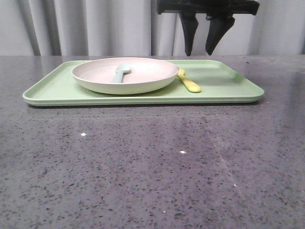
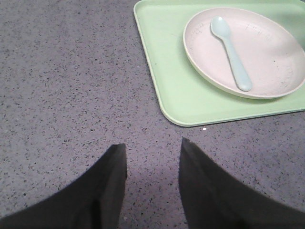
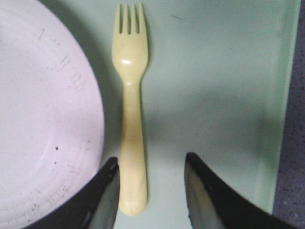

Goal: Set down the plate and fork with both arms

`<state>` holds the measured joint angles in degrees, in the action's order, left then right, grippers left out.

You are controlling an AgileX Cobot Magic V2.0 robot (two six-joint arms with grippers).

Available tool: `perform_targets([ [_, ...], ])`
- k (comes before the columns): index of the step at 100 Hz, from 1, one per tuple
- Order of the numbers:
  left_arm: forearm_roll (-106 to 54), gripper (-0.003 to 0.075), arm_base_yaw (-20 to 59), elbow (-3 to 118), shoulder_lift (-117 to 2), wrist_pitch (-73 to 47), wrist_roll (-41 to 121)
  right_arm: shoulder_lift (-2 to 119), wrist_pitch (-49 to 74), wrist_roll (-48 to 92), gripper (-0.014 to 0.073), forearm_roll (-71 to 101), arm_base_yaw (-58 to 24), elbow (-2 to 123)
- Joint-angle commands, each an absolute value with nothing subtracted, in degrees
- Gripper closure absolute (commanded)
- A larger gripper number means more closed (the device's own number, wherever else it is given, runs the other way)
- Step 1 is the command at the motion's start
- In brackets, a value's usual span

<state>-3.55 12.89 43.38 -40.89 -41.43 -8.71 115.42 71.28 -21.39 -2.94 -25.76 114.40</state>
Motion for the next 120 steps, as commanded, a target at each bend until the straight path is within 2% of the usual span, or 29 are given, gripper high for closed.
perform_targets([
  [1,-3.7,0.0459,13.4,45.0,-40.5,-37.2,-9.4,108.6,74.5,-21.1,0.0256,-3.3,-25.7,113.4],
  [85,-3.6,0.0461,13.4,45.0,-38.2,-33.9,-9.4,66.7,42.7,-21.0,0.0259,-9.0,-25.7,66.3],
  [94,-3.6,0.0482,13.4,45.0,-36.8,-33.4,-9.4,62.4,40.5,-21.0,0.0326,-10.0,-25.7,61.1],
  [102,-3.4,0.0544,13.4,44.9,-35.6,-33.3,-9.4,58.4,38.9,-21.0,0.0463,-10.2,-25.7,57.1],
  [114,-3.3,0.0682,13.4,43.8,-33.5,-33.1,-9.4,52.5,36.5,-21.0,0.0666,-10.2,-25.7,51.5],
  [120,-3.3,0.0737,13.4,42.8,-32.4,-33.1,-9.4,49.6,35.2,-21.0,0.0657,-10.2,-25.7,48.8],
])
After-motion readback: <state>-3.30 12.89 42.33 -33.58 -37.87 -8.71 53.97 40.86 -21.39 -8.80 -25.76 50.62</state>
